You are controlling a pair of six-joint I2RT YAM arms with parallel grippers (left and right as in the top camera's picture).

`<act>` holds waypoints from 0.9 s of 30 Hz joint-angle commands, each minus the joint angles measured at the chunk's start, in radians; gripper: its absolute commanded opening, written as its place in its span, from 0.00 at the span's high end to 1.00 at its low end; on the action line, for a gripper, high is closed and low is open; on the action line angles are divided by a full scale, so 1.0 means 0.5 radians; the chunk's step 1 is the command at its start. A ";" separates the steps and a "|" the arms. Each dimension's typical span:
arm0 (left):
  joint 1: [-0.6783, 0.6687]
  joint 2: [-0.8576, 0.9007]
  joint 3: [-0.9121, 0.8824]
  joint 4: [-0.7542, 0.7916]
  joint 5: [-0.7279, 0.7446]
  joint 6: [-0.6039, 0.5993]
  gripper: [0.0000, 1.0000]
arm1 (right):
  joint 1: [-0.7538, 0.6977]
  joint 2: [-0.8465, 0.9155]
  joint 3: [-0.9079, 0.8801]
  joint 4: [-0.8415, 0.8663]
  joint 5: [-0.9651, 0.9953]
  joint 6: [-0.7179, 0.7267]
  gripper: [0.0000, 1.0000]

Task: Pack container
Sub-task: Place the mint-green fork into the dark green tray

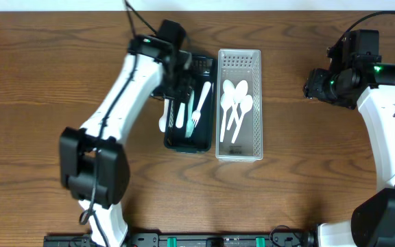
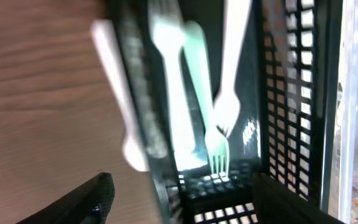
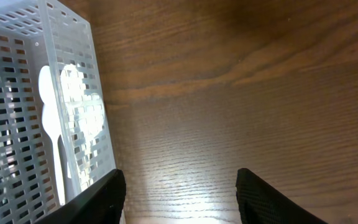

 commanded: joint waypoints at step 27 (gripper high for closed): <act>0.266 0.497 0.035 0.092 0.079 0.025 0.41 | -0.005 0.002 0.000 -0.037 -0.016 -0.014 0.39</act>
